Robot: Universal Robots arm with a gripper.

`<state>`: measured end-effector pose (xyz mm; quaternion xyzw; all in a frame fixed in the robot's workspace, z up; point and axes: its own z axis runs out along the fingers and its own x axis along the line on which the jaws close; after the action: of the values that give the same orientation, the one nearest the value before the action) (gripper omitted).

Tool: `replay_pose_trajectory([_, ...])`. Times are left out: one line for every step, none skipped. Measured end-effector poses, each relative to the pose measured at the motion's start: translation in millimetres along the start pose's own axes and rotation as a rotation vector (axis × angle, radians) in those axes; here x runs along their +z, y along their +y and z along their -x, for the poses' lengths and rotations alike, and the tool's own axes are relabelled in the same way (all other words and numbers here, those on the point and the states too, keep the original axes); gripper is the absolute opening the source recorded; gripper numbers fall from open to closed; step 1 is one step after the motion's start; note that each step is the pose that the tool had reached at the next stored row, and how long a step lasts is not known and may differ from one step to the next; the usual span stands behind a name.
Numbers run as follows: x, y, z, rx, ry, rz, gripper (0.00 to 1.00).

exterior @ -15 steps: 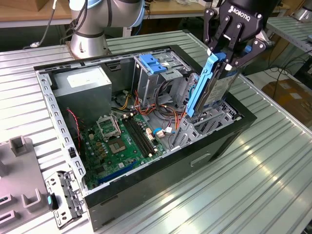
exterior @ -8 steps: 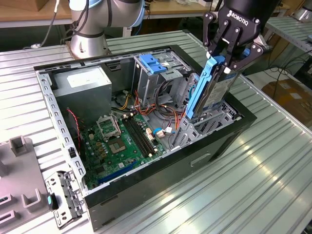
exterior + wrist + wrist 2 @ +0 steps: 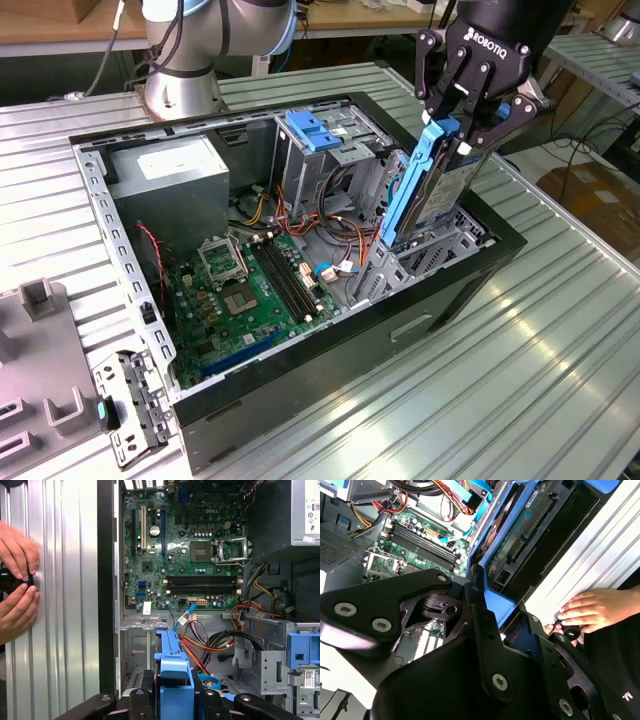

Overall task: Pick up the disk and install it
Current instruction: 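Insert the disk into the insertion slot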

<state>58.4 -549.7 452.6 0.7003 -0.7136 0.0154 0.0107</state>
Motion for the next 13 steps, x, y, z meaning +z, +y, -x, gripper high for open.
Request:
replay_pose_trajectory([0.5,-0.1,0.0,0.0,0.0,0.0001,0.37])
replay_pose_trajectory([1.2,-0.4,0.0,0.0,-0.0001,0.0002,0.37])
replay_pose_trajectory([1.7,-0.6,0.0,0.0,0.0,0.0004,0.37])
replay_pose_trajectory([2.3,-0.9,0.0,0.0,0.0,0.0005,0.37])
replay_pose_trajectory([2.6,-1.1,0.1,0.0,0.0001,0.0006,0.37])
replay_pose_trajectory([2.9,-1.3,0.1,0.0,0.0,0.0006,0.37])
replay_pose_trajectory([3.4,-1.6,0.1,0.0,0.0001,0.0007,0.37])
replay_pose_trajectory([3.7,-1.8,0.1,0.0,0.0004,0.001,0.37])
replay_pose_trajectory([4.8,-1.8,0.0,0.0,0.0002,0.0011,0.37])
replay_pose_trajectory([5.5,-1.9,-0.1,0.0,0.0003,0.0014,0.37])
replay_pose_trajectory([5.8,-1.8,-0.1,0.0,0.0006,0.0015,0.37])
replay_pose_trajectory([6.3,-1.8,-0.2,0.0,0.0006,0.0017,0.37])
replay_pose_trajectory([6.5,-1.9,-0.3,0.0,0.0003,0.0018,0.37])
